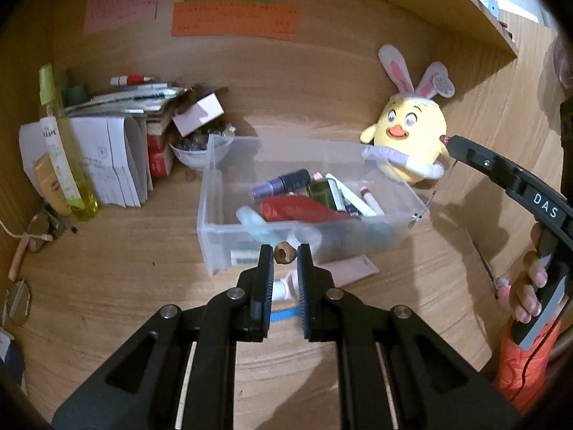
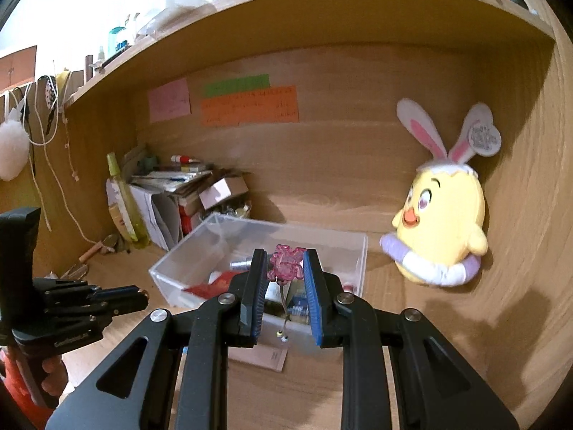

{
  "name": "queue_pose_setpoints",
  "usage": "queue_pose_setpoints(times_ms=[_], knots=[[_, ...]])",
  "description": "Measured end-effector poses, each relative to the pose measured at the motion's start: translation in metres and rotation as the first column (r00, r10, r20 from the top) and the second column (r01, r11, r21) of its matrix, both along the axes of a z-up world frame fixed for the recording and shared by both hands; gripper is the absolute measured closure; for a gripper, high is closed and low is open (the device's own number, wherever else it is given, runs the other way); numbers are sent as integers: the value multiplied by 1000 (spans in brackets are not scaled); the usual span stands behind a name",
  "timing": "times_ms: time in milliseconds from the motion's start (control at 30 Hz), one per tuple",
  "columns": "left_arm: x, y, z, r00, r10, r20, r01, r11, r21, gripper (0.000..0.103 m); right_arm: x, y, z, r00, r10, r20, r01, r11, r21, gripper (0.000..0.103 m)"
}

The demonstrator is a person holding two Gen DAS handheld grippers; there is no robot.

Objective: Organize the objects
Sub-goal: 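Lower the hair clip into the bin with the right tool while the left tool drops the bead in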

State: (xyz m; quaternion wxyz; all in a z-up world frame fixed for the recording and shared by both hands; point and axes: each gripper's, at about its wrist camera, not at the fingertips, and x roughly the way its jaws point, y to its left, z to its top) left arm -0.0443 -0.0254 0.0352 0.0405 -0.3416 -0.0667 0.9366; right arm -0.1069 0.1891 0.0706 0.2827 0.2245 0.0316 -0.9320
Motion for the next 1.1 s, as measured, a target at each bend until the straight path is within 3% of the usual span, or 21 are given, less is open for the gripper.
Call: queue_pose_setpoints(times_ms=[300,533,1100], knots=[[-14,-6,16,999,13,-39,-12,1000,10,91,-14,-13,14,1000,8,-24,-8,1000,-21,84],[-34,-13,20,999,36,-36,-36,999,16,91,-26,-20,7,1000,-4,-3,4,1000,1,84],[-91,-27,-13,993,51,105,-57,996,63,91,-58,-39,-45,991,-26,132,14,996,91,84]])
